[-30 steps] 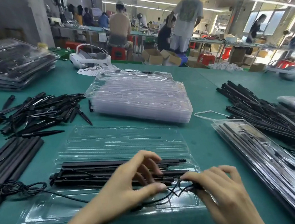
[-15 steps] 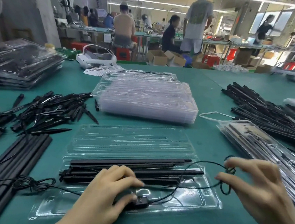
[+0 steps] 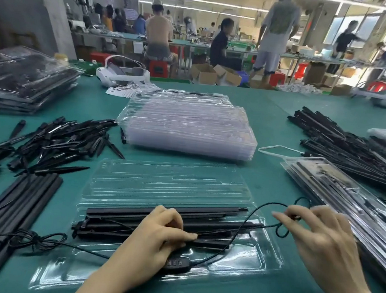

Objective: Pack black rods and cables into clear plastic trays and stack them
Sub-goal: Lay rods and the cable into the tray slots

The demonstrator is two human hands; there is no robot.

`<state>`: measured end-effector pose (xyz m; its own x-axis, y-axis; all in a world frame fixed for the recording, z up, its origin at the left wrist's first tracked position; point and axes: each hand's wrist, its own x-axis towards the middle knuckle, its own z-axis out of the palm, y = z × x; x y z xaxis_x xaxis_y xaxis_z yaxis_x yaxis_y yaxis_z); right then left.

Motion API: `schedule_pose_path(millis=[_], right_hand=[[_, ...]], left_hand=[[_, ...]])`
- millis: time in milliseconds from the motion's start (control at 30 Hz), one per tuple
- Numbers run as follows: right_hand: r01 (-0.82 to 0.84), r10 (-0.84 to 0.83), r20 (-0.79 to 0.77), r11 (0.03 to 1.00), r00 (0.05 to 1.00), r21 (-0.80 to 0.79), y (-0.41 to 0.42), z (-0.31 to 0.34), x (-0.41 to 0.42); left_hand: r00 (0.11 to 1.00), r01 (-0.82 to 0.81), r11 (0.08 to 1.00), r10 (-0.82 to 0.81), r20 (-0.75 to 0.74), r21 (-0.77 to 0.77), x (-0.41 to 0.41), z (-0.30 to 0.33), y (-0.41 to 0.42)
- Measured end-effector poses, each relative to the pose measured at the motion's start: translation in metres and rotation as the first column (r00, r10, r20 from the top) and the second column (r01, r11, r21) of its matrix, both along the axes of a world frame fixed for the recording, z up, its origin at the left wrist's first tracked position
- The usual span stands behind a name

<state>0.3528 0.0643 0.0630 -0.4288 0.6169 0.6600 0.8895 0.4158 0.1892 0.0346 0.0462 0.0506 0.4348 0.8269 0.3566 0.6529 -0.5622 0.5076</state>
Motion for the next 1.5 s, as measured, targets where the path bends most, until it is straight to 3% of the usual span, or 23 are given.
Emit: schedule_pose_path(millis=[100, 167, 300, 433, 500, 567, 633, 733, 800, 933, 1100, 1233, 1300, 1400, 1500], right_hand=[[-0.027, 0.021, -0.148, 0.999, 0.989, -0.041, 0.002, 0.003, -0.005], [-0.069, 0.056, -0.176, 0.995, 0.983, -0.067, 0.002, 0.005, -0.003], [-0.098, 0.097, -0.012, 0.989, 0.995, -0.109, 0.002, 0.010, 0.006], [-0.091, 0.103, 0.069, 0.983, 0.992, -0.159, -0.007, 0.015, 0.009], [-0.106, 0.106, -0.012, 0.972, 0.994, -0.210, -0.016, 0.020, 0.003], [-0.134, 0.064, -0.230, 0.945, 0.971, -0.300, -0.026, 0.022, -0.009], [-0.241, -0.004, -0.541, 0.893, 0.841, -0.381, -0.034, 0.022, -0.022], [-0.459, -0.193, -0.845, 0.768, 0.499, -0.447, -0.036, 0.019, -0.041], [-0.524, -0.306, -0.875, 0.709, 0.374, -0.472, -0.033, 0.019, -0.048], [-0.591, -0.411, -0.870, 0.642, 0.272, -0.489, -0.029, 0.022, -0.051], [-0.835, -0.585, -0.804, 0.385, 0.108, -0.393, -0.030, 0.027, -0.038], [-0.881, -0.541, -0.827, 0.301, 0.157, -0.364, -0.035, 0.028, -0.029], [-0.851, -0.451, -0.861, 0.333, 0.235, -0.406, -0.036, 0.029, -0.030], [-0.680, -0.168, -0.854, 0.538, 0.493, -0.498, -0.033, 0.031, -0.034], [-0.537, 0.080, -0.742, 0.742, 0.666, -0.402, -0.023, 0.030, -0.035]], left_hand=[[0.994, -0.066, 0.994, 0.073, -0.077, 0.090, 0.000, -0.004, 0.000], [0.993, -0.049, 0.999, 0.050, -0.111, 0.011, 0.001, -0.004, 0.002], [0.926, -0.014, 0.991, -0.037, -0.376, -0.132, -0.004, -0.010, 0.009], [0.889, -0.116, 0.975, 0.016, -0.458, -0.190, 0.001, -0.005, 0.005], [0.863, -0.167, 0.969, 0.056, -0.501, -0.180, 0.005, -0.004, 0.002], [0.861, -0.200, 0.961, 0.080, -0.503, -0.190, 0.009, -0.003, -0.001], [0.874, -0.207, 0.957, 0.086, -0.479, -0.205, 0.010, -0.004, -0.003], [0.905, -0.215, 0.950, 0.107, -0.412, -0.227, 0.011, -0.004, -0.004], [0.905, -0.224, 0.951, 0.122, -0.407, -0.213, 0.011, -0.005, -0.005], [0.894, -0.237, 0.955, 0.141, -0.425, -0.181, 0.011, -0.007, -0.006], [0.893, -0.247, 0.956, 0.161, -0.420, -0.160, 0.011, -0.008, -0.007], [0.893, -0.247, 0.957, 0.163, -0.419, -0.155, 0.011, -0.009, -0.007], [0.896, -0.244, 0.957, 0.161, -0.414, -0.156, 0.011, -0.009, -0.007], [0.900, -0.243, 0.957, 0.161, -0.405, -0.159, 0.010, -0.009, -0.007], [0.899, -0.243, 0.956, 0.159, -0.407, -0.162, 0.010, -0.010, -0.006]])
